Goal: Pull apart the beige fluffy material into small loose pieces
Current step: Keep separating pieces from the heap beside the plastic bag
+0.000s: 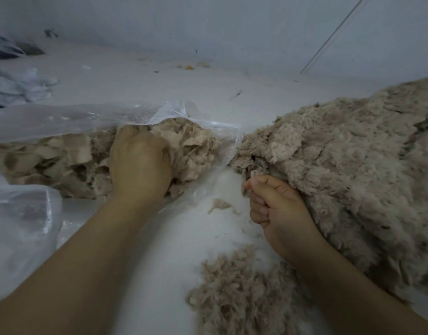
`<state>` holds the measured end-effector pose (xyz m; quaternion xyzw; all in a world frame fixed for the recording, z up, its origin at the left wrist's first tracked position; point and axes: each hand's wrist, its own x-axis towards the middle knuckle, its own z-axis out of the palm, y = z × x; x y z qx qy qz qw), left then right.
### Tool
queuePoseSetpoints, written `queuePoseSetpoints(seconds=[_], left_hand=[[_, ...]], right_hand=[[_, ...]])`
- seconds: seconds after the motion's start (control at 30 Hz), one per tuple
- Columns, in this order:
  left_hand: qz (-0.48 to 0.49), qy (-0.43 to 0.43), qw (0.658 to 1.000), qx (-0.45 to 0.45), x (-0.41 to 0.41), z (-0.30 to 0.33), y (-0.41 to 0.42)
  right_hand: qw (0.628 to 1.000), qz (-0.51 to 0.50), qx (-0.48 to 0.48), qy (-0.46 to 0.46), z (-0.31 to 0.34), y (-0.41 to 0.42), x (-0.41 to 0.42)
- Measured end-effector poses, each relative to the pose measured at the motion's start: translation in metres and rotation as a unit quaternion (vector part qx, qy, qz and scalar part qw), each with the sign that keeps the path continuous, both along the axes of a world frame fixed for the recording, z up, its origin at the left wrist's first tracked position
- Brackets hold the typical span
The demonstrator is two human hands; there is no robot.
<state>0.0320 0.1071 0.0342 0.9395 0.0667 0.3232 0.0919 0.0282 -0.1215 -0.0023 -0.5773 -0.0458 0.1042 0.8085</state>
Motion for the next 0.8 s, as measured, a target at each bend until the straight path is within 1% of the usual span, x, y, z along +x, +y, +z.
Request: queuePoseSetpoints(seconds=[0.03, 0.07, 0.13, 0.17, 0.23, 0.3, 0.33, 0.37, 0.4, 0.43, 0.47, 0.5, 0.53, 0.57, 0.6, 0.63, 0.67, 0.7, 0.77, 0.8], left_hand=[[0.030, 0.051, 0.998, 0.030, -0.001, -0.002, -0.002], [0.052, 0.081, 0.994, 0.044, -0.002, -0.003, -0.006], [0.071, 0.086, 0.992, 0.061, -0.006, -0.002, -0.012], [0.071, 0.061, 0.993, 0.073, -0.008, 0.000, -0.016], [0.048, -0.021, 0.994, 0.095, -0.011, 0.001, -0.028], [-0.027, -0.096, 0.993, 0.071, -0.015, -0.001, -0.046], [-0.083, -0.097, 0.991, 0.033, -0.017, -0.004, -0.056], [-0.143, -0.060, 0.988, -0.017, -0.018, -0.009, -0.066], [-0.196, 0.008, 0.978, -0.072, -0.017, -0.012, -0.074], [-0.225, 0.081, 0.963, -0.124, -0.016, -0.016, -0.079], [-0.226, 0.143, 0.947, -0.176, -0.015, -0.017, -0.083], [-0.214, 0.190, 0.925, -0.248, -0.013, -0.018, -0.084], [-0.209, 0.234, 0.884, -0.346, -0.012, -0.019, -0.084], [-0.217, 0.283, 0.819, -0.449, -0.013, -0.019, -0.083], [-0.231, 0.334, 0.749, -0.524, -0.016, -0.019, -0.082], [-0.242, 0.370, 0.706, -0.552, -0.019, -0.020, -0.083], [-0.246, 0.373, 0.703, -0.554, -0.021, -0.022, -0.083], [-0.243, 0.337, 0.733, -0.538, -0.020, -0.025, -0.084], [-0.224, 0.185, 0.839, -0.460, -0.009, -0.029, -0.084], [-0.231, 0.121, 0.875, -0.407, -0.003, -0.029, -0.084]], right_hand=[[1.000, -0.002, 0.006, 0.003, 0.000, 0.000, 0.000], [1.000, -0.004, 0.014, 0.007, 0.001, 0.001, 0.000], [0.999, -0.006, 0.030, 0.018, 0.001, 0.001, 0.001], [0.999, -0.008, 0.038, 0.022, 0.001, 0.001, 0.002], [0.998, -0.012, 0.048, 0.027, 0.001, 0.001, 0.003], [0.998, -0.016, 0.051, 0.030, 0.000, 0.001, 0.004], [0.998, -0.018, 0.052, 0.030, -0.001, 0.001, 0.004], [0.998, -0.019, 0.053, 0.029, -0.001, 0.001, 0.004], [0.998, -0.019, 0.053, 0.029, -0.001, 0.001, 0.004], [0.998, -0.019, 0.053, 0.031, -0.001, 0.001, 0.004], [0.998, -0.020, 0.054, 0.033, 0.000, 0.001, 0.004], [0.997, -0.022, 0.057, 0.037, 0.000, 0.001, 0.004], [0.997, -0.025, 0.062, 0.040, 0.000, 0.001, 0.004], [0.996, -0.029, 0.070, 0.042, 0.000, 0.002, 0.004], [0.996, -0.034, 0.077, 0.043, 0.000, 0.002, 0.004], [0.995, -0.039, 0.080, 0.043, 0.000, 0.002, 0.004], [0.995, -0.041, 0.079, 0.043, 0.000, 0.002, 0.005], [0.995, -0.041, 0.077, 0.043, 0.000, 0.002, 0.005], [0.995, -0.039, 0.079, 0.043, 0.000, 0.003, 0.005], [0.995, -0.038, 0.084, 0.042, -0.001, 0.003, 0.005]])
